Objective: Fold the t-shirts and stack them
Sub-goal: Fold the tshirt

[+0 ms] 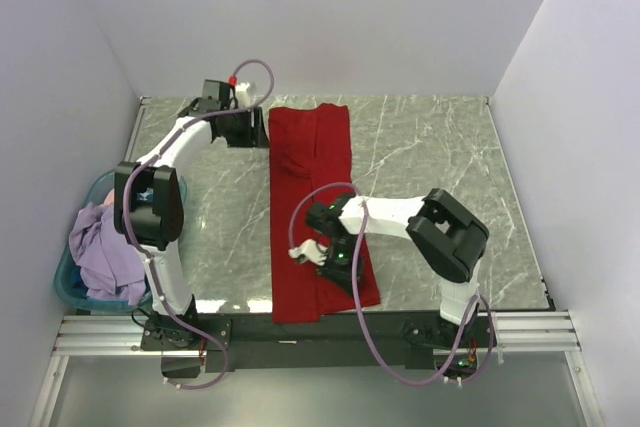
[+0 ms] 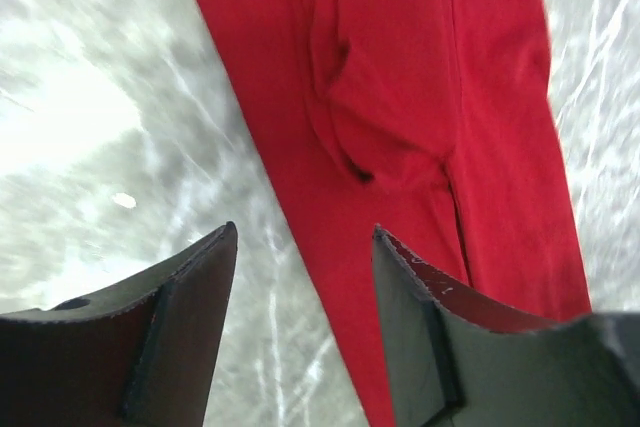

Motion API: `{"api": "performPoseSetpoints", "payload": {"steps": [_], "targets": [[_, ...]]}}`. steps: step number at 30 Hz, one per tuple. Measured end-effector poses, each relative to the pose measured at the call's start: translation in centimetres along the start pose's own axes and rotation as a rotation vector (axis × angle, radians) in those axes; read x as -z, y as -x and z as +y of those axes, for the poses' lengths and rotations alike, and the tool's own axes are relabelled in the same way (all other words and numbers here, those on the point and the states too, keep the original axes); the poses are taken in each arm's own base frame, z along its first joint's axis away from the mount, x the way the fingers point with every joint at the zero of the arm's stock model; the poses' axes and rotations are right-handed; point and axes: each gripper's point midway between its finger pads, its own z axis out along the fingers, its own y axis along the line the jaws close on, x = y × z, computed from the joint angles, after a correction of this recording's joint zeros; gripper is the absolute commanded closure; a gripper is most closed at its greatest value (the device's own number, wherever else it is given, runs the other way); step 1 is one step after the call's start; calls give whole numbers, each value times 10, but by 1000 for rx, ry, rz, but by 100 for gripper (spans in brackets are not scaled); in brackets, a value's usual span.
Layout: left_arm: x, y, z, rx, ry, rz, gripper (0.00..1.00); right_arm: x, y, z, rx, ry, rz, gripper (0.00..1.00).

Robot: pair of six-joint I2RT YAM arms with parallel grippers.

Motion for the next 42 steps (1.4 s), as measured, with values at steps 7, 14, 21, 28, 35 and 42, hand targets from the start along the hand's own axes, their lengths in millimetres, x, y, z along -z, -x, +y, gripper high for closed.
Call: {"api": "performPoseSetpoints", "payload": {"steps": [7, 14, 21, 28, 35, 42], "targets": [[-25, -39, -35, -13, -79, 109, 48, 45, 55, 23, 69, 103, -200, 79], [-56, -66, -59, 20, -162, 179, 55, 142, 73, -49, -122, 66, -525, 83], [-93, -86, -45, 100, -155, 246, 65, 183, 94, -158, -378, 28, -702, 88], [-117, -60, -45, 148, -196, 214, 67, 166, 112, -220, -529, 25, -720, 89], [-122, -52, -43, 185, -218, 200, 64, 183, 141, -294, -631, -82, -816, 89], [-113, -42, -44, 139, -267, 143, 34, 194, 128, -321, -717, -108, -854, 73]]}}
